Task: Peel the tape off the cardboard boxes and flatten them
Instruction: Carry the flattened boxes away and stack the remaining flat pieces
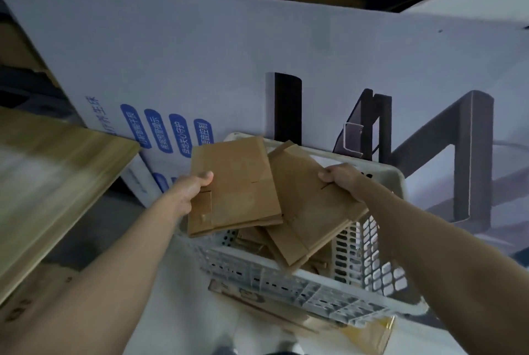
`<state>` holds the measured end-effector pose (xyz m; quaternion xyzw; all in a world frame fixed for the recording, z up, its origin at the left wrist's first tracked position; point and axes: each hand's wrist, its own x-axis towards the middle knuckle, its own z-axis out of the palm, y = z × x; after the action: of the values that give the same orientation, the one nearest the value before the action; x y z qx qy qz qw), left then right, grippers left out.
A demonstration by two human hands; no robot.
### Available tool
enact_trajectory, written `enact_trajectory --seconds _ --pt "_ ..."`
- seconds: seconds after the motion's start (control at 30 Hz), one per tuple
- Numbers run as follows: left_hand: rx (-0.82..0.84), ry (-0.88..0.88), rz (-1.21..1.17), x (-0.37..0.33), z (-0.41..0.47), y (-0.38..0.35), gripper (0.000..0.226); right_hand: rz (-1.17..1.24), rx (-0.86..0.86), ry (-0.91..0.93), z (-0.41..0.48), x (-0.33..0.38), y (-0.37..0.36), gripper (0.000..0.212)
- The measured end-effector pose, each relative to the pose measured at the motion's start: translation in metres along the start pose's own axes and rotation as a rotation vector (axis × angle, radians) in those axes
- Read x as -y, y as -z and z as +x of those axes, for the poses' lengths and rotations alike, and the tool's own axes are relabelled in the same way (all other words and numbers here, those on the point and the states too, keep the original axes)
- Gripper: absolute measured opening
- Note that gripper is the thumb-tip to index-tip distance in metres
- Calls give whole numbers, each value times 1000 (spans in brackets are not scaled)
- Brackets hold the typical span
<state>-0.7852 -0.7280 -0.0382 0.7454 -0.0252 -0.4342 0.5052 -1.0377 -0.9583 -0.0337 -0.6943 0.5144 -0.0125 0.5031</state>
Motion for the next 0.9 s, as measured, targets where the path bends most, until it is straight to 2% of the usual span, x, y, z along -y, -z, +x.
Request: enact_trajectory --seconds 0.33,0.5,0.6,0.73,0.9 --pt "-85 76 -196 27 -26 -71 41 61 147 57 27 -4 -5 20" --pt "-215 72 -182 31 -33 -99 47 112 192 47 32 -7 -9 21" --pt "-284 41 -155 33 -36 -107 47 151 214 53 33 -8 -8 15" --pt "-330 106 -163 40 -40 -111 58 184 241 55 33 -5 -8 14" --pt "-312 136 -303 30 -41 -109 46 161 276 85 29 6 -10 19"
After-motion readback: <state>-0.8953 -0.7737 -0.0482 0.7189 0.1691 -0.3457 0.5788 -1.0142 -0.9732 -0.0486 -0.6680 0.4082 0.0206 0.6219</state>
